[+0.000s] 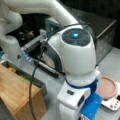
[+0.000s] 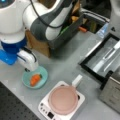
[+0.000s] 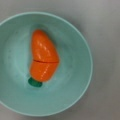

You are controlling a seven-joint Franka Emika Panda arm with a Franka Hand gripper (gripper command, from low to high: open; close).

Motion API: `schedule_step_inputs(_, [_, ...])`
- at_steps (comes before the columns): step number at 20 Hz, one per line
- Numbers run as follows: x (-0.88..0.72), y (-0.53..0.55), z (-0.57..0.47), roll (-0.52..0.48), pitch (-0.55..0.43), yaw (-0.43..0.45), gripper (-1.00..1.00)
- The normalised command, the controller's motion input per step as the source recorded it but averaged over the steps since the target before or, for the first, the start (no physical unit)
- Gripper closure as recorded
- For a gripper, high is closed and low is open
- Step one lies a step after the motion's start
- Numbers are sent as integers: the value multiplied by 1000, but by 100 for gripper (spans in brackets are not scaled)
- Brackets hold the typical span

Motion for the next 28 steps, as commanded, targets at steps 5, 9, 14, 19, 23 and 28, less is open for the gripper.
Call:
schedule_step_inputs(5, [-50, 15, -167, -36, 10, 67, -100])
schedule_step_inputs(9, [-84, 44, -217, -77, -44, 62, -100])
schedule_step_inputs(14, [-168, 113, -275, -117, -84, 43, -100])
schedule_step_inputs(19, [-216, 180, -325, -105, -118, 25, -100])
schedule_step_inputs(23, [-242, 238, -314, -128, -169, -15, -100])
schedule_step_inputs(28, [-257, 226, -289, -130, -172, -42, -100])
